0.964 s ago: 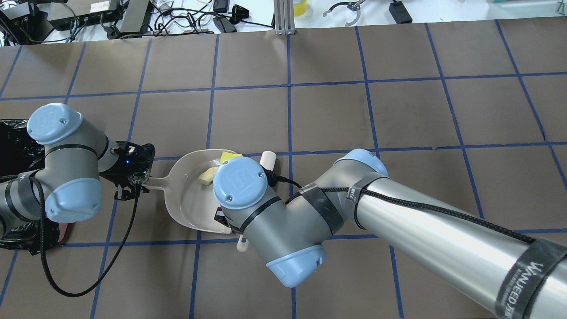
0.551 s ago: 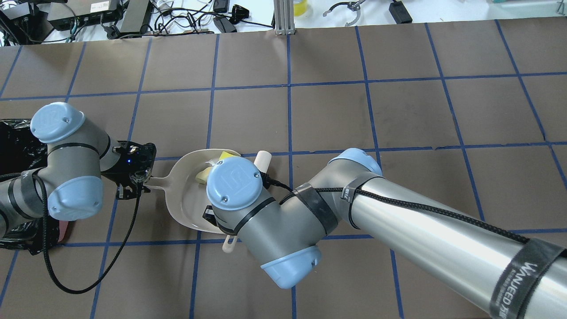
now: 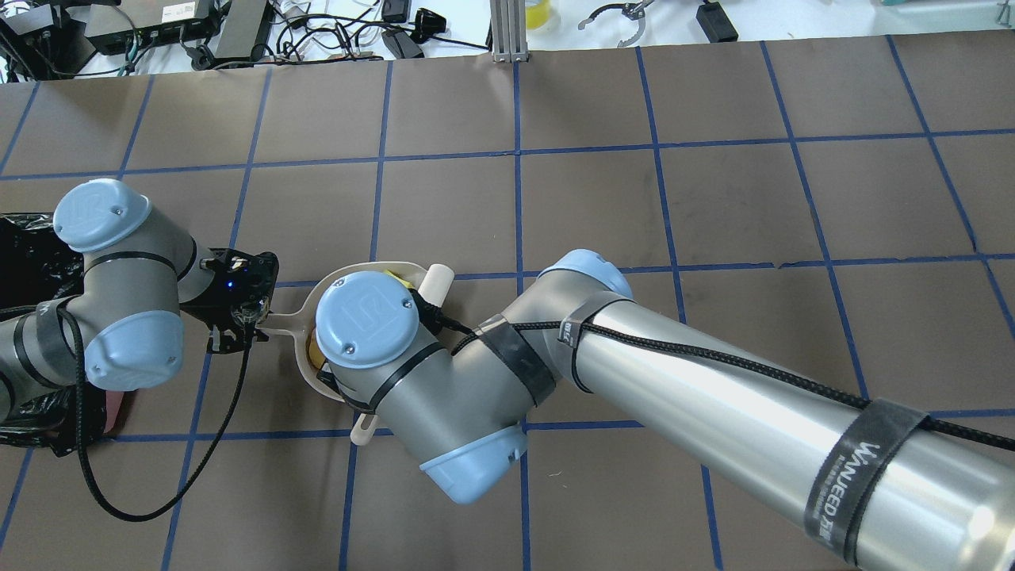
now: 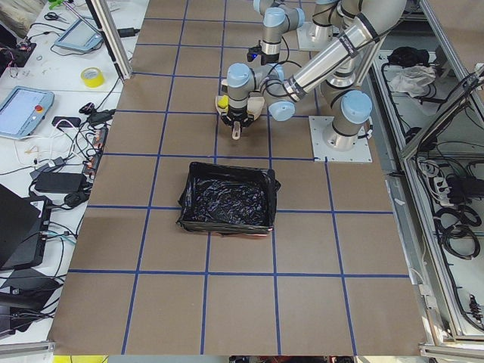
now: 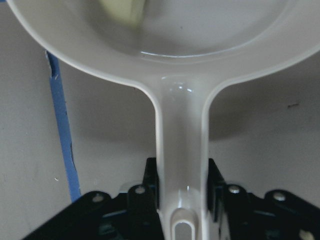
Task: Sweep and dump trash into bin
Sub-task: 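Lift the loaded dustpan with the left gripper while the right withdraws the brush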
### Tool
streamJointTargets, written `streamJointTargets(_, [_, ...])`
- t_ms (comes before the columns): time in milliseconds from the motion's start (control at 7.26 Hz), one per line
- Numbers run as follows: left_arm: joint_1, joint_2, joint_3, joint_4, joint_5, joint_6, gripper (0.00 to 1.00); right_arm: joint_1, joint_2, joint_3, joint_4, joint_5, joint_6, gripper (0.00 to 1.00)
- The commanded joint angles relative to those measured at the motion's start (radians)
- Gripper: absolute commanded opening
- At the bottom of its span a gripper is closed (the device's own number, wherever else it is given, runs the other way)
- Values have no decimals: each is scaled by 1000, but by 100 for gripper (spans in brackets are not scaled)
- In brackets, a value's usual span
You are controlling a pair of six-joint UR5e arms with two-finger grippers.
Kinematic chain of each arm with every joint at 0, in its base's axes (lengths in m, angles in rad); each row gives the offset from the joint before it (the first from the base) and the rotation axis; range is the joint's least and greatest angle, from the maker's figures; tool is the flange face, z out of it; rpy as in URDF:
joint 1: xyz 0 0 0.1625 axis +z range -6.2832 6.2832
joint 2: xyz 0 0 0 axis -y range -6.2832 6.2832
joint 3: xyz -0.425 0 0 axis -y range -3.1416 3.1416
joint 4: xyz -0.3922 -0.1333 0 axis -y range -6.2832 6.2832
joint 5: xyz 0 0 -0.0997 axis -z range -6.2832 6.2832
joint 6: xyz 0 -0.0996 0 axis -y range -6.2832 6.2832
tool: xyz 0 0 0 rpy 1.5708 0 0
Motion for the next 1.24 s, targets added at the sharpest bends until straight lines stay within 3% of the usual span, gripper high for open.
streamJointTargets(0, [0, -1, 0, 0, -2, -1, 28, 10, 9, -31, 15, -2, -1, 0])
streamJointTargets(551, [9, 11, 57, -13, -12, 1, 26, -123, -70, -26, 176, -83, -279, 0])
streamJointTargets(827, [58, 31, 199, -202, -12, 15, 25, -314, -135, -20, 291, -98, -529, 0])
streamJointTargets(1102, [139, 13, 420, -444, -11, 82, 25, -512, -155, -17, 290, -140, -751, 0])
